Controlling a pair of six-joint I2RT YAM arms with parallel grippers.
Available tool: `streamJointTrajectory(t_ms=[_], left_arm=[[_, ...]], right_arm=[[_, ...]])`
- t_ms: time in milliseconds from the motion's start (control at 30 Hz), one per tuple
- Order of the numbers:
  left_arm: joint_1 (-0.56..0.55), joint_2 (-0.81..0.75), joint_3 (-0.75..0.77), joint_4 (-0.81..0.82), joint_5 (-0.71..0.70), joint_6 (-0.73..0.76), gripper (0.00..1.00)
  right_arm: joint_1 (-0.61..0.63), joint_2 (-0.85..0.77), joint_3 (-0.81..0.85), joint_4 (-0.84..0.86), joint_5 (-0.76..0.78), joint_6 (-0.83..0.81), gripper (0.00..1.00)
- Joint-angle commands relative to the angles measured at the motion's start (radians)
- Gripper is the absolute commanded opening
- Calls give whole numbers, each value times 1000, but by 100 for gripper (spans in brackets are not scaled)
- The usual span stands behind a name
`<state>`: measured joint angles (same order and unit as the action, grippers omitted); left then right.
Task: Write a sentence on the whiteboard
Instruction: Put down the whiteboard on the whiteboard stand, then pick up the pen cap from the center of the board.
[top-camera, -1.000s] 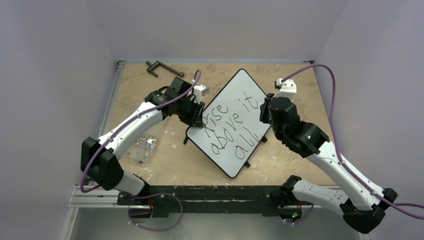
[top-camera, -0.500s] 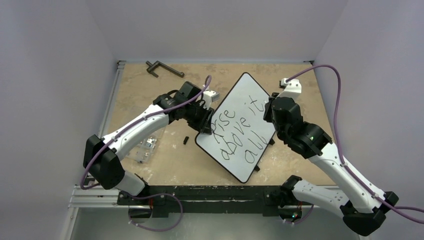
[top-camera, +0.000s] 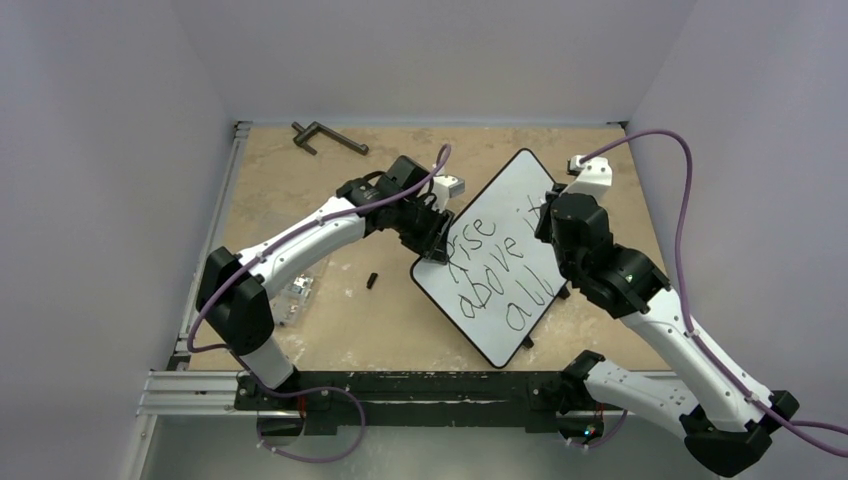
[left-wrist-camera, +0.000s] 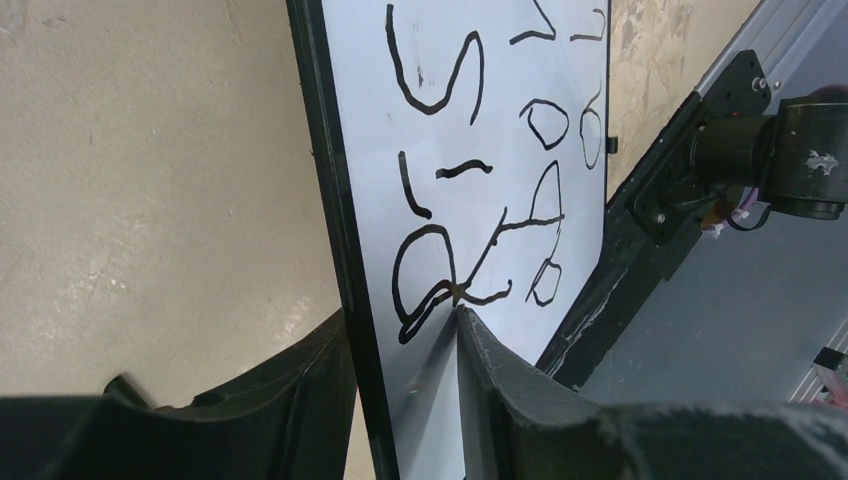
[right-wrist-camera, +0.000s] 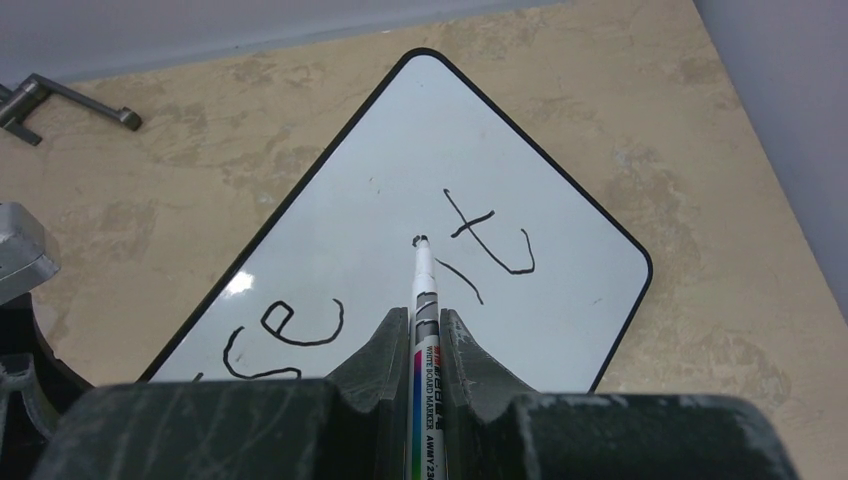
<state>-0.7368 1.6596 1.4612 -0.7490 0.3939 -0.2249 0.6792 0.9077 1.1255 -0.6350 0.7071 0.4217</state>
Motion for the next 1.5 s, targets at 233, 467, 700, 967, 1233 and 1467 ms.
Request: streamJointTrajectory(t_ms=[233, 467, 700, 967, 1233, 1467], left_arm=[[-10, -72, 46, -38, -59, 23, 48], [-9, -130, 158, -157, -143, 62, 56], [29, -304, 70, -200, -247, 42, 66], [65, -506, -242, -166, -476, -96, 60], [77, -511, -408, -107, -603, -160, 57], [116, -400, -437, -22, -610, -132, 52]], right_arm=[[-7, -25, 20, 18, 34, -27, 0], [-6, -29, 27, 15, 23, -28, 0], [-6, -29, 58, 9, 2, -40, 0], [-6, -49, 78, 26, -91, -49, 0], [-6, -119, 75, 114, -271, -56, 0], [-7, -133, 95, 113, -326, -49, 0]])
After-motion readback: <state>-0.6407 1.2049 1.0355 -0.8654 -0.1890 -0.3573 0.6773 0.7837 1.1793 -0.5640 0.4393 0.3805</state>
